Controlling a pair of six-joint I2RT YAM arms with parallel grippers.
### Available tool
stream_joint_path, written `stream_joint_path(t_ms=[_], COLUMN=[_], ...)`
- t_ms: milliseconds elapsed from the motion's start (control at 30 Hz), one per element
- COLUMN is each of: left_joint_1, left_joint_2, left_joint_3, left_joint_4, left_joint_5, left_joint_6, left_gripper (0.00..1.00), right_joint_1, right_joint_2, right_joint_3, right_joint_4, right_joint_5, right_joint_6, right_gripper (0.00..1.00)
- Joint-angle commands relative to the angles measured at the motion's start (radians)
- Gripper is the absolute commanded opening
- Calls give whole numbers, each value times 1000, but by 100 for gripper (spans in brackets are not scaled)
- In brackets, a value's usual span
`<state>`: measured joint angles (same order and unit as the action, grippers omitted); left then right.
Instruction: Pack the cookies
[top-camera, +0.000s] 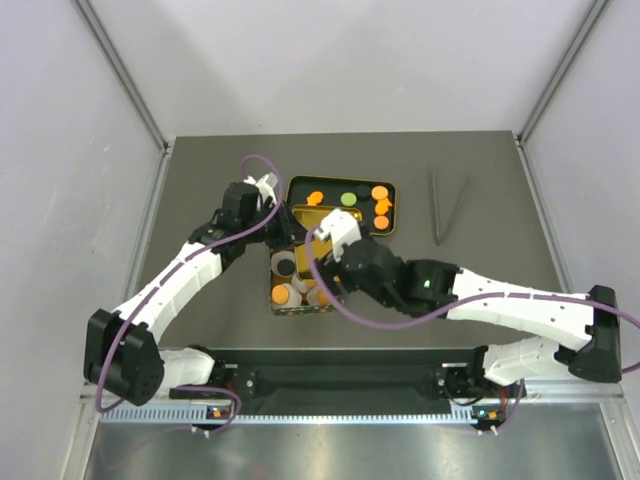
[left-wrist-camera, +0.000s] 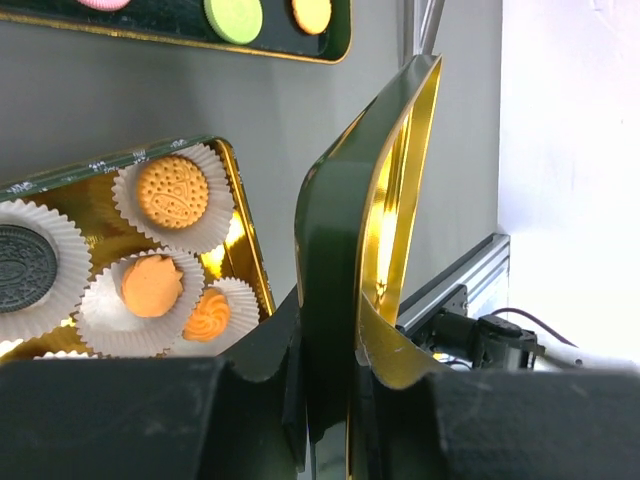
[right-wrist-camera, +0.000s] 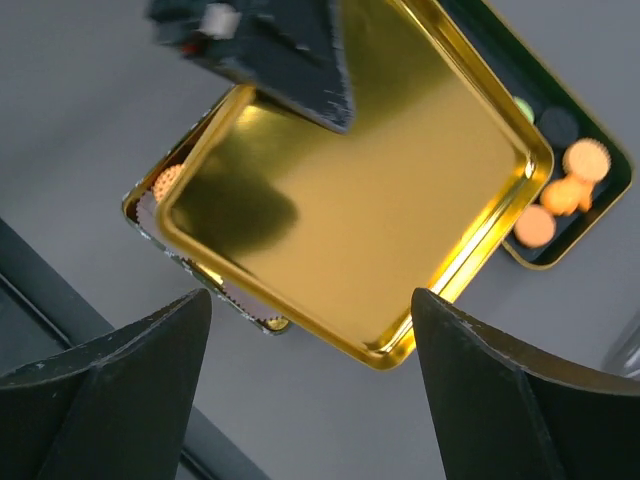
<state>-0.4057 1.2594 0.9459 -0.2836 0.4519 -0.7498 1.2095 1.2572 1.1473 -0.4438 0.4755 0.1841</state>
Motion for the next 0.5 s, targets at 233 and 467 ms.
stream_joint_path(t_ms=[233, 467], left_joint_1=[30, 45], left_joint_2=[-9, -29], left_joint_3=[47, 33], left_joint_4=[32, 35], left_joint_5=[79, 117], left_joint_6=[-45, -54], left_gripper=[0, 0], right_joint_1=[194, 199], right_joint_2=[119, 157], right_joint_3=[-3, -83], right_joint_4=[97, 247], right_joint_5=[285, 423], right_joint_6=[-348, -485], right_gripper=[86, 86])
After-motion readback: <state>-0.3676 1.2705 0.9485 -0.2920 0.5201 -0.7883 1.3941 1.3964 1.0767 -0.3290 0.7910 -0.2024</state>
